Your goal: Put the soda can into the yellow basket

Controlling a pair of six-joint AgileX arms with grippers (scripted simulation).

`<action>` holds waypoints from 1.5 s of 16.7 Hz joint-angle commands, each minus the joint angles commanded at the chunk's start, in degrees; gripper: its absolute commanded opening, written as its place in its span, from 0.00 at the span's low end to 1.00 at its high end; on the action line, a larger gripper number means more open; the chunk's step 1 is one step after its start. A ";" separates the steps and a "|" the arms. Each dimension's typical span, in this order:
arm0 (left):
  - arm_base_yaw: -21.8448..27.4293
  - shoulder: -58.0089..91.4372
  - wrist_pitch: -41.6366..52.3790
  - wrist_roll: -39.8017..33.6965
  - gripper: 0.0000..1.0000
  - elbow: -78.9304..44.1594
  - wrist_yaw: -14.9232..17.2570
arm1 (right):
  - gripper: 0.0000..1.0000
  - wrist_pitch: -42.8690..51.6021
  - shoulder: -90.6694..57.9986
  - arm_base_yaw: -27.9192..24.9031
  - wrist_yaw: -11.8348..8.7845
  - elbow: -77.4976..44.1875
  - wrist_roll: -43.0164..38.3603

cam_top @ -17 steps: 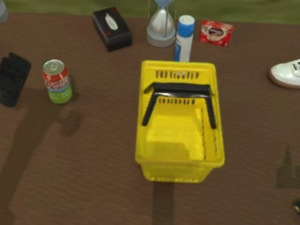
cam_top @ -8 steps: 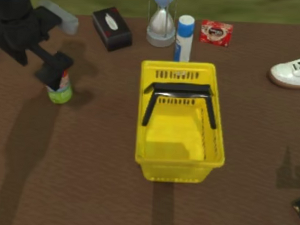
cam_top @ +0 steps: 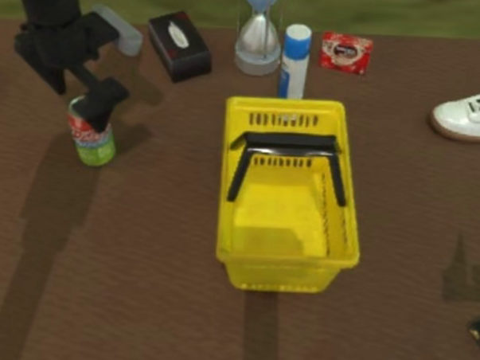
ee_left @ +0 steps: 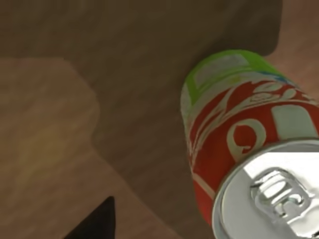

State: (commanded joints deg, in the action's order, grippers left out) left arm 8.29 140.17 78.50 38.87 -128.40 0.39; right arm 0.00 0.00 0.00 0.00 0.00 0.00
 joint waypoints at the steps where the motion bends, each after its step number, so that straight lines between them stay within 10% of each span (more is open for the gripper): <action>1: -0.03 0.39 0.00 0.18 1.00 -0.54 -0.05 | 1.00 0.00 0.00 0.00 0.00 0.00 0.00; 18: -0.08 1.26 -10.64 0.24 1.00 9.22 -0.04 | 1.00 0.00 0.00 0.00 0.00 0.00 0.00; 25: -0.08 1.26 -10.64 0.24 0.47 9.22 -0.04 | 1.00 0.00 0.00 0.00 0.00 0.00 0.00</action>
State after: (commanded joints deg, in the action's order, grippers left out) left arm 8.21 141.44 67.86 39.11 -119.18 0.35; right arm 0.00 0.00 0.00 0.00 0.00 0.00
